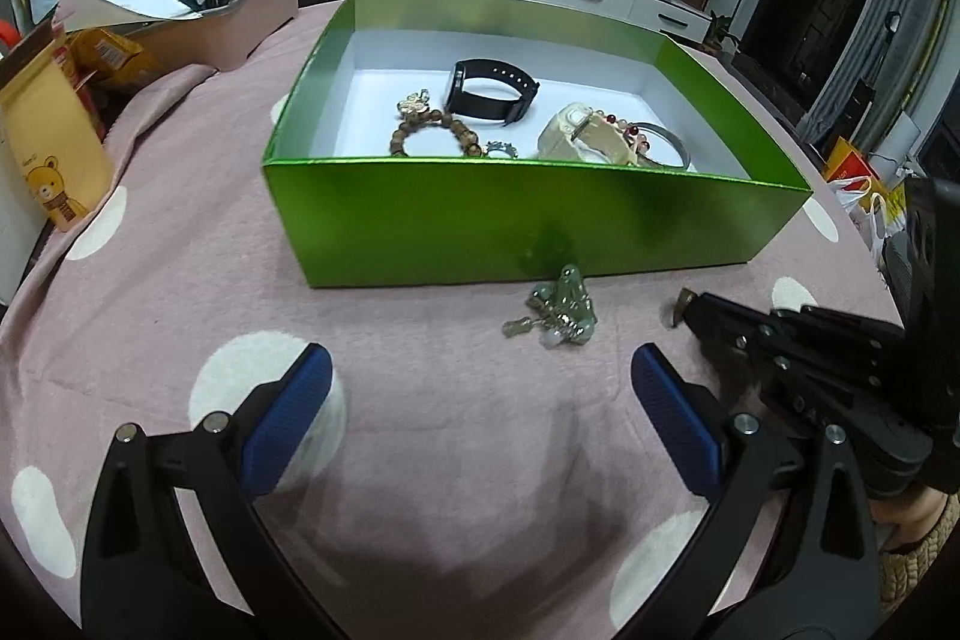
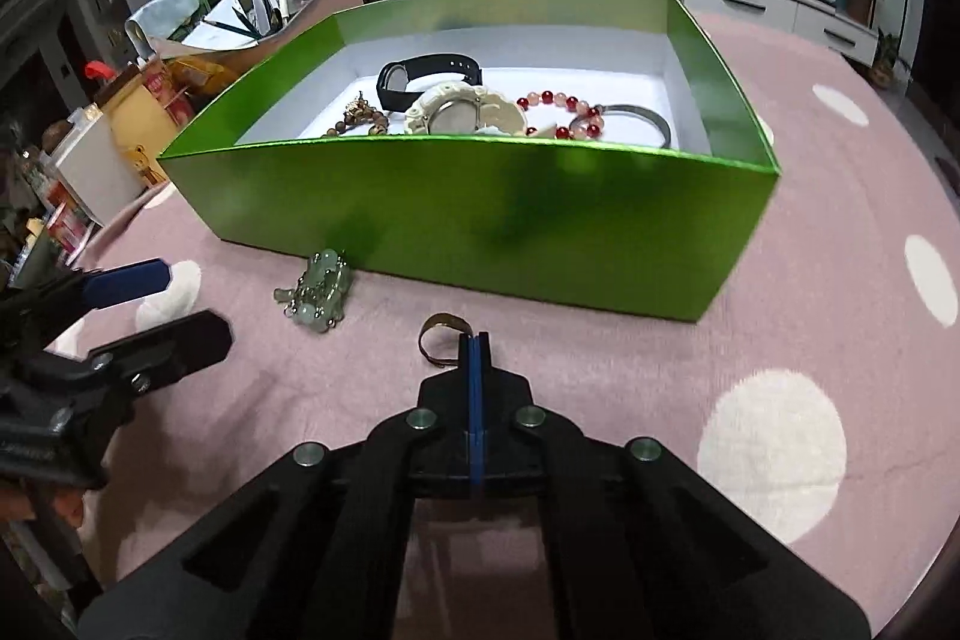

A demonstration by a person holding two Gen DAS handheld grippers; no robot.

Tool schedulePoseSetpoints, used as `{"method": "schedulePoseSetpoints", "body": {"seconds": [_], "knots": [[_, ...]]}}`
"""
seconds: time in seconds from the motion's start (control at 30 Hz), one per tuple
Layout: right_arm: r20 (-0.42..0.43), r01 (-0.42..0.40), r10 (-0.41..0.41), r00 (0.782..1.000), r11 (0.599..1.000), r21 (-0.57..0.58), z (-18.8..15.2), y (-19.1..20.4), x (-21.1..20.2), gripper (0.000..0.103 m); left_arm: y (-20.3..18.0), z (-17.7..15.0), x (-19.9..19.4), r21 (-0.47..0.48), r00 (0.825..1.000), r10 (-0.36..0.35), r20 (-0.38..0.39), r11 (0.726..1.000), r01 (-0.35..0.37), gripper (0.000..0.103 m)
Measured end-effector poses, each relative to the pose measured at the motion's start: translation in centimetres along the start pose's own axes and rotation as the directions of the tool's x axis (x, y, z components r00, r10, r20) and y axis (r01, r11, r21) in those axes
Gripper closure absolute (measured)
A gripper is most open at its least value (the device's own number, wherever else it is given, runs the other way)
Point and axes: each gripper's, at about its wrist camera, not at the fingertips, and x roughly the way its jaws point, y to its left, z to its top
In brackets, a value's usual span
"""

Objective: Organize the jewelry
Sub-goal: 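Grasp the green jade pendant with left tool while right tool grasps the small dark ring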

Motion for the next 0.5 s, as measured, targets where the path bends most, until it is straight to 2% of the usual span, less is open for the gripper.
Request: {"method": "schedulePoseSetpoints", "body": {"seconds": [0.1,0.3,0.4,0.43,0.5], "knots": [[-0.002,0.029,-0.029,1.000,0.999,-0.037,-0.2,0.4,-0.4,0.103,-0.2,0.3,0.5,-0.004,1.000,0.000,-0.009,1.000,0.000,0.002],[0.006,0.003,-0.003,1.000,0.999,-0.046,-0.4,0.2,-1.6,0.101,-1.5,1.0,1.7,0.048,1.000,0.006,-0.013,0.999,-0.005,0.002],[0.017,-0.013,0.014,1.000,0.999,-0.050,-0.3,0.2,-1.6,0.078,-2.4,1.1,2.5,0.078,1.000,0.011,-0.005,0.997,-0.011,0.002],[0.019,0.010,-0.009,1.000,0.998,-0.055,-0.2,0.2,-1.4,0.078,-2.6,1.2,2.8,0.083,1.000,0.019,0.000,0.996,-0.018,0.004],[0.010,0.008,-0.008,1.000,0.999,-0.048,-0.1,-0.1,-1.0,0.078,-2.8,1.3,3.4,0.095,1.000,0.023,-0.007,0.995,-0.023,0.014]]}}
